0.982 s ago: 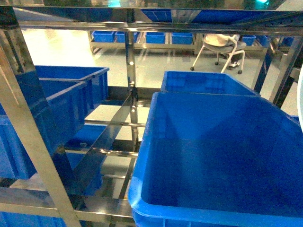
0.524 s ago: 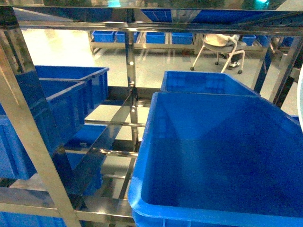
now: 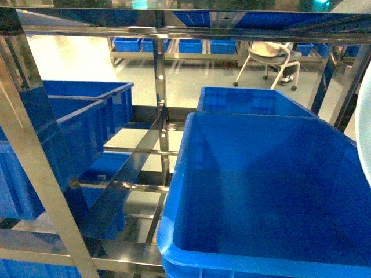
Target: Place blue tray on left shelf second layer neatly
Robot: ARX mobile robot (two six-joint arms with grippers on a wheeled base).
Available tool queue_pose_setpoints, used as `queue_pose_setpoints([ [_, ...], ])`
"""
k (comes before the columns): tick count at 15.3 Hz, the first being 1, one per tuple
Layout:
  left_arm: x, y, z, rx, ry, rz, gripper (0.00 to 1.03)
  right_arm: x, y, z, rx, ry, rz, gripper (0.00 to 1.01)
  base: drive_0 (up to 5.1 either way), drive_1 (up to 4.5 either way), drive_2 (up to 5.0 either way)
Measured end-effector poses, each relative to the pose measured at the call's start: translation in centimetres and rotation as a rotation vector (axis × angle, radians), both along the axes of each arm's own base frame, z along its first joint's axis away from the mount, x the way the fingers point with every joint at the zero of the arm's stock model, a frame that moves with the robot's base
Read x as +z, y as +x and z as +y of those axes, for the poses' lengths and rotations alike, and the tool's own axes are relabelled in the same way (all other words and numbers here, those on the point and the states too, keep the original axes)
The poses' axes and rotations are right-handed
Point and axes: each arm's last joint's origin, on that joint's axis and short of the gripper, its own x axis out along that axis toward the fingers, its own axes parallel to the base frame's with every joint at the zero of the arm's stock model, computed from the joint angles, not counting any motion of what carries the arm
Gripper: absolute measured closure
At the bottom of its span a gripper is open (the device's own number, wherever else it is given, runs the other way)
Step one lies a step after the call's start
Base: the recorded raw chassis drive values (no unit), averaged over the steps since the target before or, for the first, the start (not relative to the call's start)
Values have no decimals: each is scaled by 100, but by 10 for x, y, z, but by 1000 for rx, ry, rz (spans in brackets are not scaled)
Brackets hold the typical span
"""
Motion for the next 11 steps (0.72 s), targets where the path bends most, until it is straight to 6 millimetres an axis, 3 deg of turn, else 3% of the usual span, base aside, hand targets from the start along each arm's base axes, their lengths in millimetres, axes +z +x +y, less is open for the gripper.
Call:
queue_pose_setpoints([
  [8,0,0,0,0,0,0,5,-2,15,11,47,-11,2,99,0,0,0],
  [11,0,0,0,0,0,0,5,-21,27,14,34,-29,40,99,0,0,0],
])
